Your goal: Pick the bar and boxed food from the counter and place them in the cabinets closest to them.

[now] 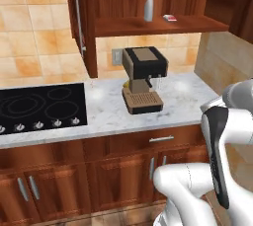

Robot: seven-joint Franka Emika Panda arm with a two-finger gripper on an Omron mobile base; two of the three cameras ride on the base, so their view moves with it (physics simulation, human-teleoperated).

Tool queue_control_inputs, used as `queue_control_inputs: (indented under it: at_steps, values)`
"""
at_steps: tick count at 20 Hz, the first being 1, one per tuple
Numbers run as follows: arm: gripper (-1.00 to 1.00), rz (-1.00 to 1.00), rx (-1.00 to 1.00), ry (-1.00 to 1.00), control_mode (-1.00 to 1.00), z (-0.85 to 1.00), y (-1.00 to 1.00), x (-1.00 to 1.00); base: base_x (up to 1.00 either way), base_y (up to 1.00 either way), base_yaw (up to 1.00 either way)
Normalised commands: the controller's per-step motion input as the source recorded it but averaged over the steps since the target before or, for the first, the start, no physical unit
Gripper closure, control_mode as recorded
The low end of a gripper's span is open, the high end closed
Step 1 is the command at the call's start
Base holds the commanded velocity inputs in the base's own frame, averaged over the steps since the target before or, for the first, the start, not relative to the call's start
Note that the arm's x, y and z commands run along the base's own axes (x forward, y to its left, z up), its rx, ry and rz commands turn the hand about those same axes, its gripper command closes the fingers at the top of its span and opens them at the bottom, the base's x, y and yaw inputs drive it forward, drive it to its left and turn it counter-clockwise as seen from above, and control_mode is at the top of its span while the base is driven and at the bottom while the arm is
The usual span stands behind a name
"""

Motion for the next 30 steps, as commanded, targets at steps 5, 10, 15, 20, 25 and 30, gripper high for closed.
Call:
queue_control_inputs:
  at_steps: [5,10,15,20,25,30]
  values:
    - [-1.0,0.0,0.0,0.0,1.0,0.0,0.0,0.0,-0.62,0.01,0.0]
    - [-1.0,0.0,0.0,0.0,1.0,0.0,0.0,0.0,-0.11,0.21,0.0]
    - [-1.0,0.0,0.0,0.0,1.0,0.0,0.0,0.0,-0.05,0.52,0.0]
    - [-1.0,0.0,0.0,0.0,1.0,0.0,0.0,0.0,-0.14,0.69,0.0]
    - [-1.0,0.0,0.0,0.0,1.0,0.0,0.0,0.0,-0.2,0.71,0.0]
    - [-1.0,0.0,0.0,0.0,1.0,0.0,0.0,0.0,-0.19,0.71,0.0]
